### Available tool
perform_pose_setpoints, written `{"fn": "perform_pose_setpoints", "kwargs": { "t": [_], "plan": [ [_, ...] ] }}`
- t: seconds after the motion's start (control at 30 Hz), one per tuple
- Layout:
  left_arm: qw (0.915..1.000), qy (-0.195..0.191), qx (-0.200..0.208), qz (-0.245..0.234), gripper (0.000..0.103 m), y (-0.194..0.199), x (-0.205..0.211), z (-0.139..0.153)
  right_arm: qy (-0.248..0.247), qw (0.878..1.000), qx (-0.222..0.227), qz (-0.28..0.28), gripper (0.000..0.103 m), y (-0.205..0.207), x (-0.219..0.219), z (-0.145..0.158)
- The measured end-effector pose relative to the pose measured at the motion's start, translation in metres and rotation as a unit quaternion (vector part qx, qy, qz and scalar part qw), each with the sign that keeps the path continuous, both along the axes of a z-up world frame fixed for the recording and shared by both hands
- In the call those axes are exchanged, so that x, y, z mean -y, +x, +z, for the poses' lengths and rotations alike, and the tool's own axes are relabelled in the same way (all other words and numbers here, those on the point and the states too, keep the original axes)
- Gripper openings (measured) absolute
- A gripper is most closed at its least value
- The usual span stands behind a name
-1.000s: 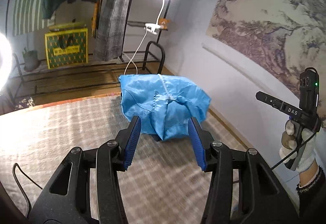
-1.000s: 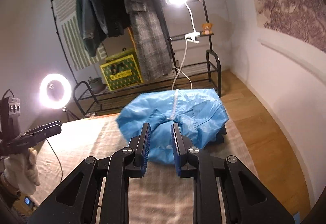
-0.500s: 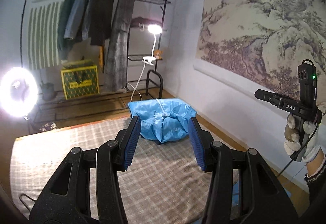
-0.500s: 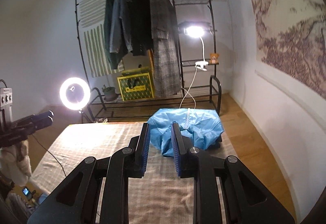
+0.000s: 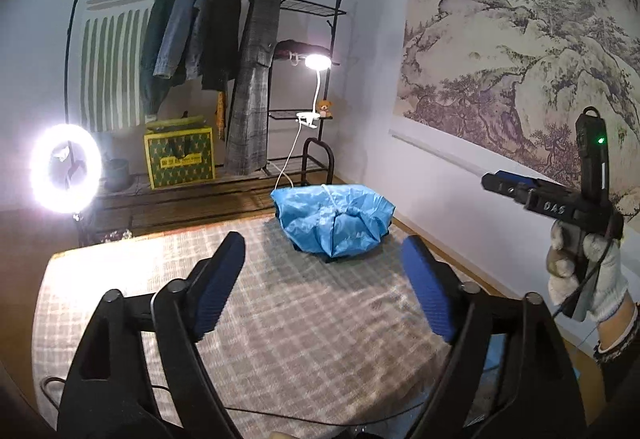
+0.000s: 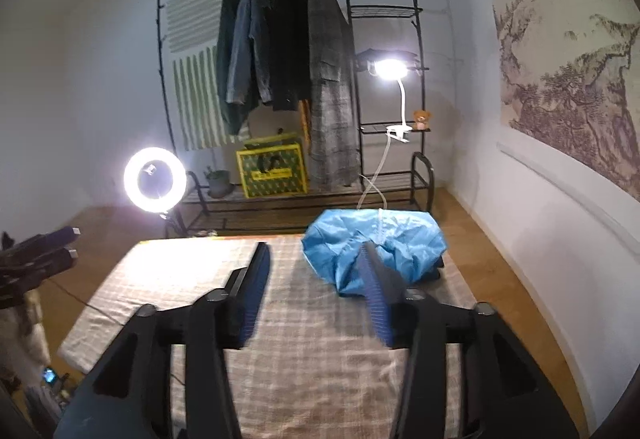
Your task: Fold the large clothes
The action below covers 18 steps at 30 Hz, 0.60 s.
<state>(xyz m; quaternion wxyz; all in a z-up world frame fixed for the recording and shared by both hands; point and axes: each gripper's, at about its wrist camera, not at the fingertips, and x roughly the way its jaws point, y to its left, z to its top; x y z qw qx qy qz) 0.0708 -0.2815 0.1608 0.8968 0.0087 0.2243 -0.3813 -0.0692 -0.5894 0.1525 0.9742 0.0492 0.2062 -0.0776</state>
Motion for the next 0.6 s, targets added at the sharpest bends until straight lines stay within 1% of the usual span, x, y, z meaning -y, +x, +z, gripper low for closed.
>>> {"fn": "perform_pose_setpoints", "kwargs": {
  "t": [0.03, 0.13, 0.17, 0.23, 0.33, 0.47, 0.6],
  "plan": [
    [1.0000, 0.003, 0.000, 0.001, 0.088, 0.000, -0.001, -0.005, -0.003, 1.000, -0.003, -0.006, 0.059, 0.001, -0.005, -0.005],
    [0.9999, 0.011, 0.001, 0.006, 0.094, -0.001, -0.004, -0.021, -0.006, 1.000, -0.012, -0.024, 0.063, 0.007, -0.016, -0.023],
    [0.9999, 0.011, 0.001, 0.008, 0.095, -0.001, -0.005, -0.025, -0.002, 0.999, -0.013, -0.032, 0.071, 0.007, -0.018, -0.028],
    [0.9999, 0.010, 0.000, 0.013, 0.100, -0.001, -0.007, -0.036, 0.008, 0.999, -0.011, -0.047, 0.079, 0.008, -0.023, -0.040],
    [0.9996, 0.020, 0.004, 0.021, 0.103, 0.001, -0.006, -0.049, 0.002, 0.998, -0.008, -0.068, 0.080, 0.011, -0.030, -0.055],
    [0.9994, 0.021, -0.007, 0.025, 0.103, 0.008, -0.006, -0.065, 0.000, 0.996, -0.003, -0.088, 0.084, 0.015, -0.037, -0.070],
    [0.9988, 0.025, -0.019, 0.038, 0.103, 0.018, -0.007, -0.081, -0.008, 0.995, 0.001, -0.102, 0.085, 0.022, -0.041, -0.084]
  ]
}}
